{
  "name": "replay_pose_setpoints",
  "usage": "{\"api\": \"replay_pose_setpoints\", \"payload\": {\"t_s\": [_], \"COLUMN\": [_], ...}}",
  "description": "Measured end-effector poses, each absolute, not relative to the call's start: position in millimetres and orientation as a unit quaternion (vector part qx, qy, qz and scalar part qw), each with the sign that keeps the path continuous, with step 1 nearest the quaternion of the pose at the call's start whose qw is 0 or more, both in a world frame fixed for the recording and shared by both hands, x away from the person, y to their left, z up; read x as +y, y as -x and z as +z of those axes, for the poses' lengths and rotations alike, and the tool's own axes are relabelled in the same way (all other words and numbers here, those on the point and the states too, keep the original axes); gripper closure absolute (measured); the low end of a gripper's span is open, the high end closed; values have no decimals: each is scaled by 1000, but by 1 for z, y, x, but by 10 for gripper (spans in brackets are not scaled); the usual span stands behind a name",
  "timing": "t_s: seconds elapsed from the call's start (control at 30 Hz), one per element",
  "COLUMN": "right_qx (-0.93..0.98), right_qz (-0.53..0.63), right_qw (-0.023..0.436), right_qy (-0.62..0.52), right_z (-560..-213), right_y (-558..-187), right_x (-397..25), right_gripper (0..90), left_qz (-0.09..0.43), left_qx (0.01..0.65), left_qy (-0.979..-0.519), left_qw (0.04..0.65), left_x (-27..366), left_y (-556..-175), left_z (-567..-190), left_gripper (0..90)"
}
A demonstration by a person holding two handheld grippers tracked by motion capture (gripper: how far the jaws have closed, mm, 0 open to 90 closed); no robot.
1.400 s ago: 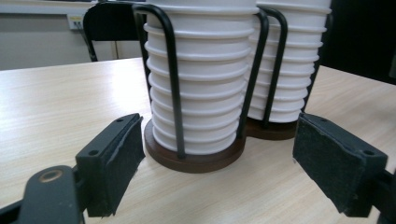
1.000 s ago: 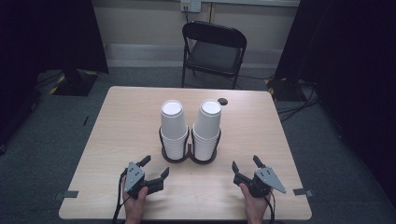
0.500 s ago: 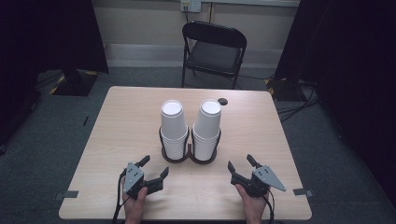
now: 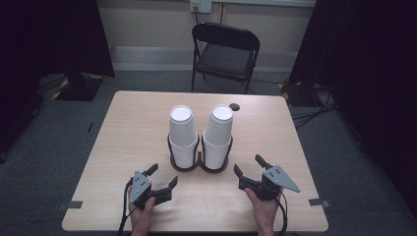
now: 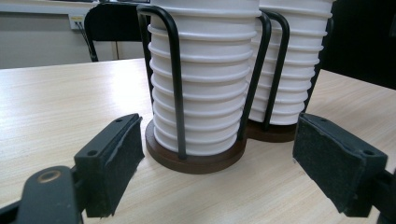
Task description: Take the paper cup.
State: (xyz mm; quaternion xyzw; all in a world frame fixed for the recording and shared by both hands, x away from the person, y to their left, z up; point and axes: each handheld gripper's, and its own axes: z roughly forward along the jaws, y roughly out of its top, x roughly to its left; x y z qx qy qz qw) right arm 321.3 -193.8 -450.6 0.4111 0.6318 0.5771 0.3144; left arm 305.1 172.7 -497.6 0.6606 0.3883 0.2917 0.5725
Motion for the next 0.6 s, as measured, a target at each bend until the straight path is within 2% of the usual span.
{"api": "replay_pose_setpoints", "payload": {"t_s": [0.6], "right_qx": [652], "right_qz": [601], "right_qw": [282], "right_qy": [-367], "right_z": [-413], "right_y": [-337], "right_x": [-179], "right_gripper": [159], "left_qz": [292], "left_qx": [385], "left_qy": [-657], "left_qw": [578], "left_x": [173], "left_y": [-304], "left_z": [-498], "left_gripper": [159]}}
